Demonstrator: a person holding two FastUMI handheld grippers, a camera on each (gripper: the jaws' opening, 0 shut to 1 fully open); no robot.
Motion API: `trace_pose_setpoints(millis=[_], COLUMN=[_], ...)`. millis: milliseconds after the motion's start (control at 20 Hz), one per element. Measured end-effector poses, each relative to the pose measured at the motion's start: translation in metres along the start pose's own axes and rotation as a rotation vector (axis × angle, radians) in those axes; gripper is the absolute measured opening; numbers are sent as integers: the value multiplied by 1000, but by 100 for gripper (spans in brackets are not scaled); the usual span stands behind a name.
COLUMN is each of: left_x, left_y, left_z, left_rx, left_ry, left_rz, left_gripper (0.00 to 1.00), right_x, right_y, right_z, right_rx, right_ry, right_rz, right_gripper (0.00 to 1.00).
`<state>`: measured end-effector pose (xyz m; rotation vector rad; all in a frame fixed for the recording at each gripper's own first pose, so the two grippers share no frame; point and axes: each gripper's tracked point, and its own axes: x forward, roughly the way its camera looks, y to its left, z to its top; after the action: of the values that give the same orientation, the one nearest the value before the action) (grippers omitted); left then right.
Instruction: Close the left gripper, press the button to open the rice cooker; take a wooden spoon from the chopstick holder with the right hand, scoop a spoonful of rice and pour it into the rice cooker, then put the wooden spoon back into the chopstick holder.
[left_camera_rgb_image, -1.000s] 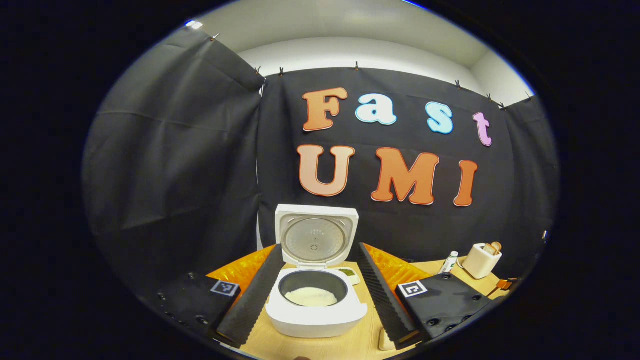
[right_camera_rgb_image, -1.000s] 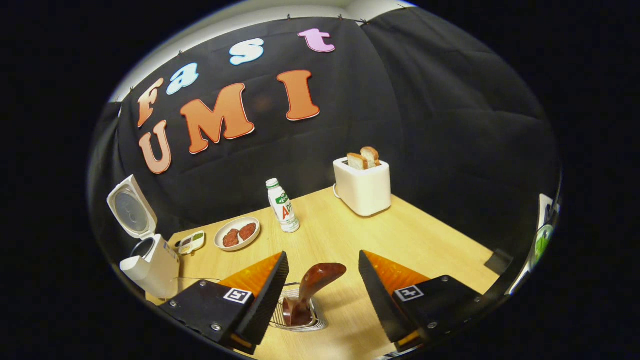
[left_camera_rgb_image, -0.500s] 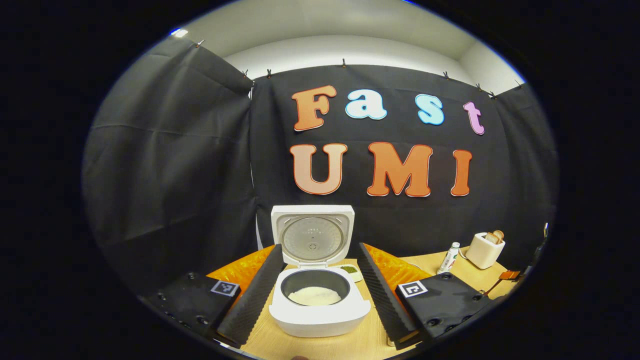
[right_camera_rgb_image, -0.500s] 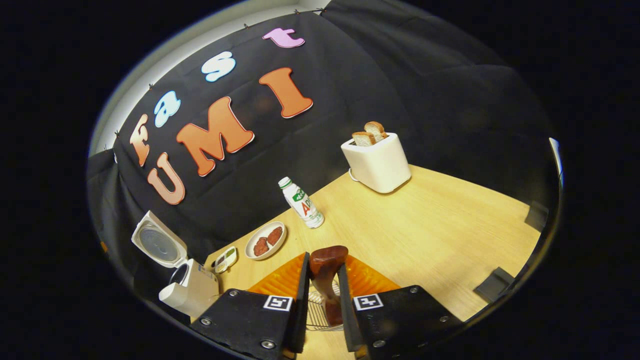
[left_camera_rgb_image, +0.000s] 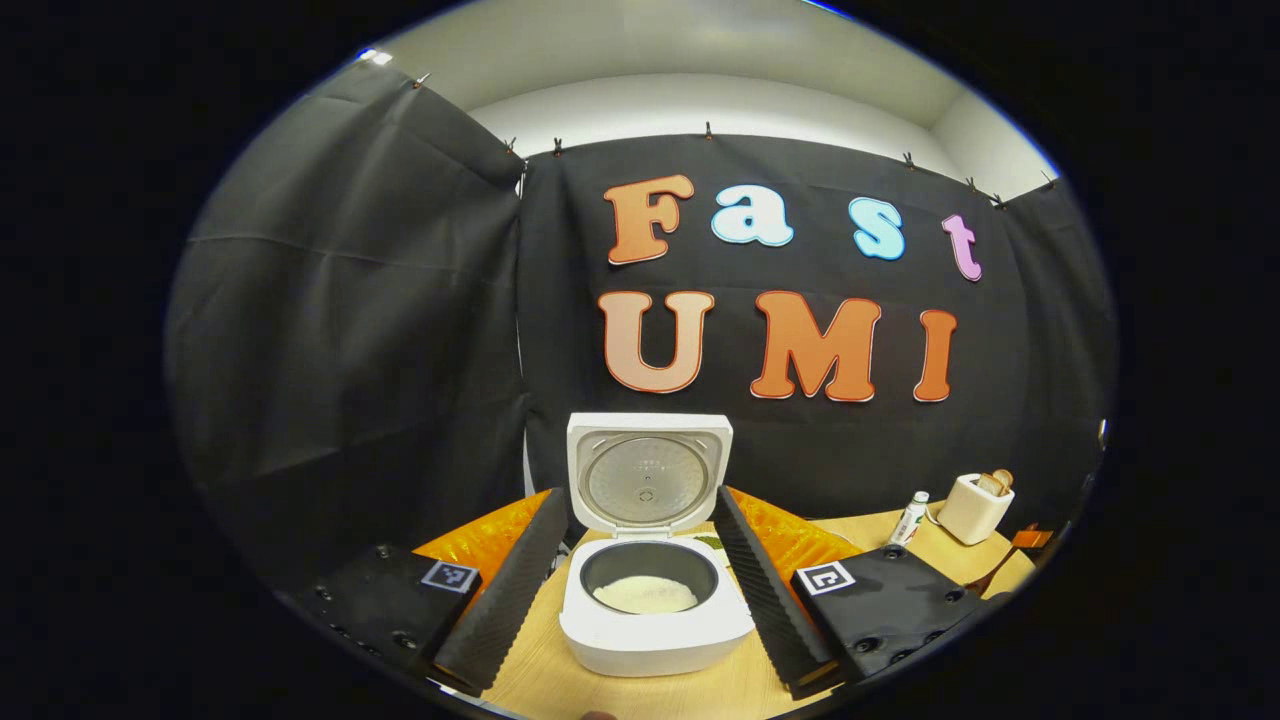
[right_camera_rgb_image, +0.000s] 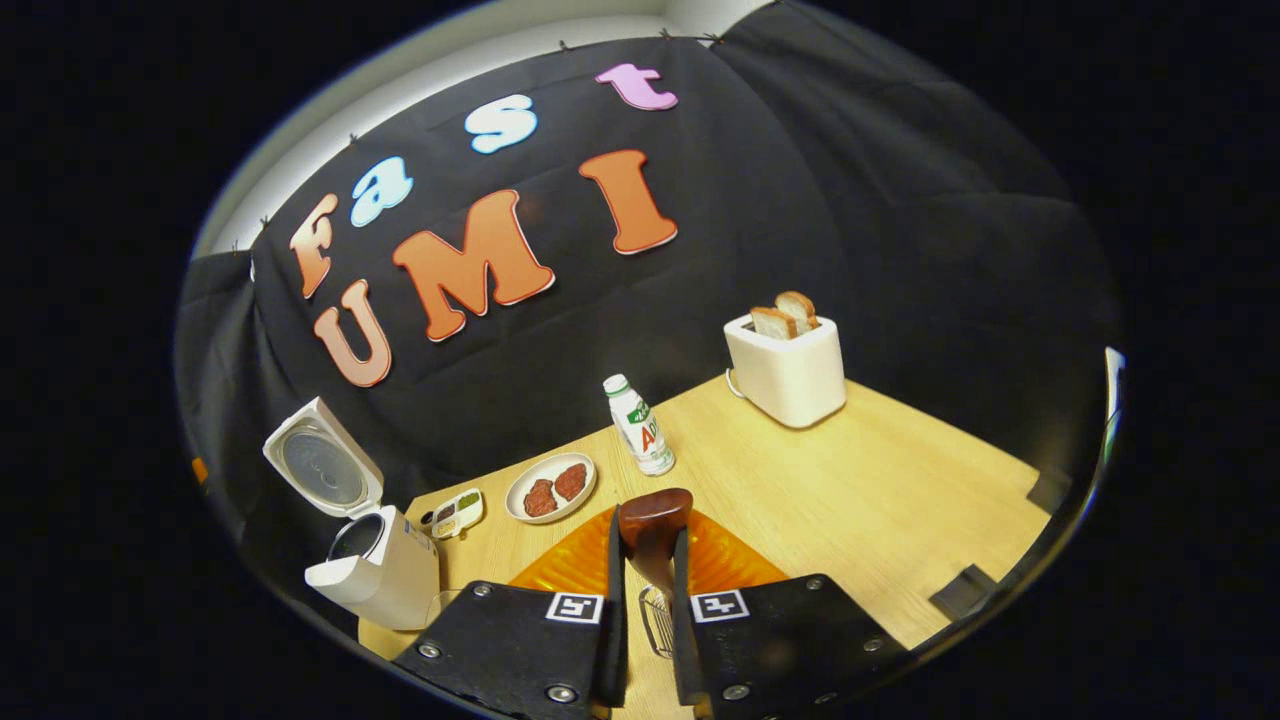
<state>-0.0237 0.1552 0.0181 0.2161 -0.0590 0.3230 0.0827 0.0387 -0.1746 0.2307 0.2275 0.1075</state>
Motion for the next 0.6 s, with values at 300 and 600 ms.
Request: trace_pose_setpoints(millis=[300, 600], left_x=[6, 15], left_y=[18, 34], left_z=[3, -4], left_rx=[-10, -14], left_ry=[-8, 10], left_rz=[-23, -45], left_gripper=[100, 100], right_x=[-32, -29], right_y=[67, 124], right_z=[35, 1], right_rx=[-25, -82], right_ry=[-90, -72], right_rz=[79, 120], right_gripper=[18, 18])
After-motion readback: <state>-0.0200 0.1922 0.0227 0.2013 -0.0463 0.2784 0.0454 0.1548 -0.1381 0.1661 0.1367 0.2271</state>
